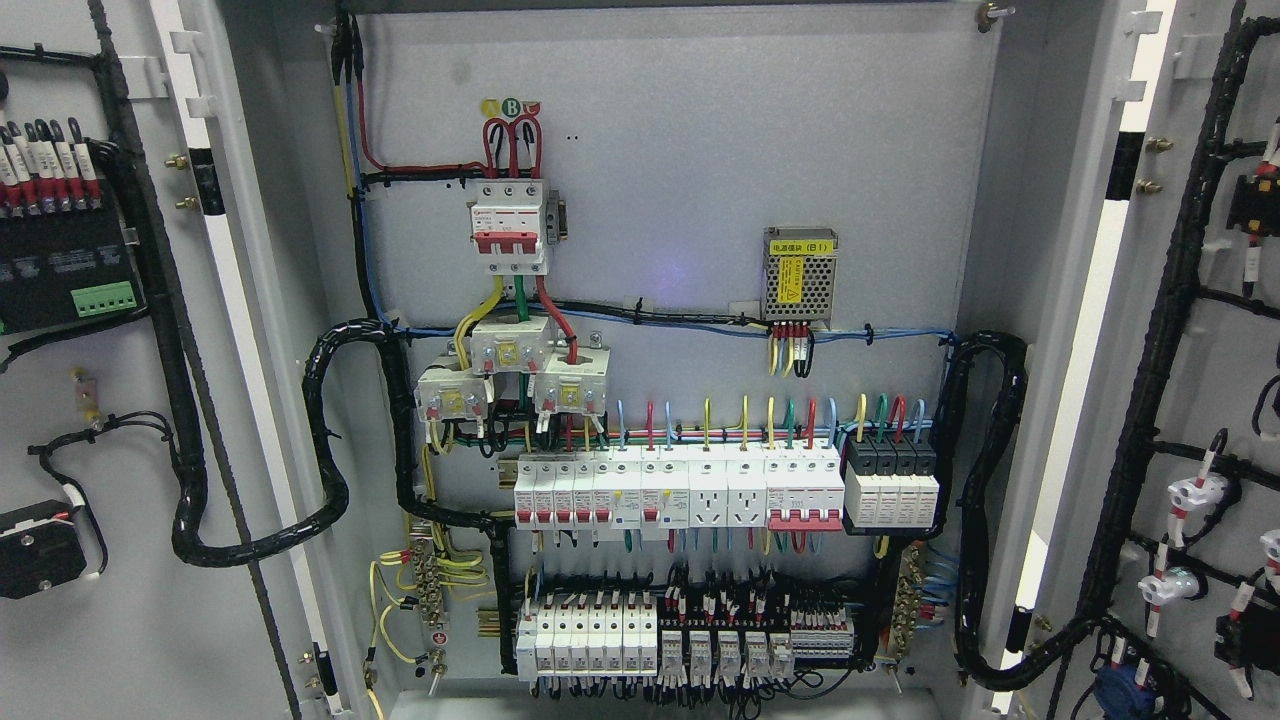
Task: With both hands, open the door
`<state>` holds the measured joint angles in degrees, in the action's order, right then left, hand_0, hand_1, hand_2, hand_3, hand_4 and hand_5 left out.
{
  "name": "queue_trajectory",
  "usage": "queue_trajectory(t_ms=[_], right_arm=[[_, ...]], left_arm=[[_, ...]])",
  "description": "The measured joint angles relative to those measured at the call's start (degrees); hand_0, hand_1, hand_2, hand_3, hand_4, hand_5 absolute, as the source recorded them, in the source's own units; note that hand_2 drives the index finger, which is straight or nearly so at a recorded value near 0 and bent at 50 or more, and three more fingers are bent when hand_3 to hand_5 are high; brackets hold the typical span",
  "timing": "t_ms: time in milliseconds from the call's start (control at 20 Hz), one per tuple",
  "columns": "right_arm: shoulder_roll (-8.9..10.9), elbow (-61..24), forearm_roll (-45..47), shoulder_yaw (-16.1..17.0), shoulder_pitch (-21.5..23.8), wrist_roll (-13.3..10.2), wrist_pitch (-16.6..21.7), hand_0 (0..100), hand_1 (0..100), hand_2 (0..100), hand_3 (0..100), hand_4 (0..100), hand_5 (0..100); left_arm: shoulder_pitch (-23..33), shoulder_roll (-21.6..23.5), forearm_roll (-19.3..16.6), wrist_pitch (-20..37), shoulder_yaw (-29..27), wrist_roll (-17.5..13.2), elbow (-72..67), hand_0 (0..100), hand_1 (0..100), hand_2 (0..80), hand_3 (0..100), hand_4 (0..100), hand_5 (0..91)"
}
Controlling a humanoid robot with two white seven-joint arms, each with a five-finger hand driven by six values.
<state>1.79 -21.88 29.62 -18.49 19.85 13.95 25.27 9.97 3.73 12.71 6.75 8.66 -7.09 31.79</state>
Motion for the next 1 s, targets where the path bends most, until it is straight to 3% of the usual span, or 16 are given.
queue_trajectory(t_ms=[400, 601, 1001], right_arm=[[-2.31, 7.31, -9.63, 0.63, -4.75, -8.68, -12.21, 0, 0, 0, 0, 0, 0], [-2.91, 9.43, -12.02, 0.96, -6.81, -11.88, -16.09, 0, 0, 0, 0, 0, 0], [-3.54, 12.51, -13.74, 2.63, -9.57, -13.14, -19.52, 0, 0, 0, 0, 0, 0]], left_arm=[[-5.42, -1.91, -0.1, 0.64, -0.56, 0.0, -15.53, 0, 0, 0.0, 0, 4, 0.0], [-6.6, -2.46, -0.12, 0.96, -0.75, 0.0, -21.02, 0, 0, 0.0, 0, 4, 0.0], [-7.5, -3.52, -0.16, 3.63, -1.16, -0.1, -29.02, 0, 0, 0.0, 0, 4, 0.0]])
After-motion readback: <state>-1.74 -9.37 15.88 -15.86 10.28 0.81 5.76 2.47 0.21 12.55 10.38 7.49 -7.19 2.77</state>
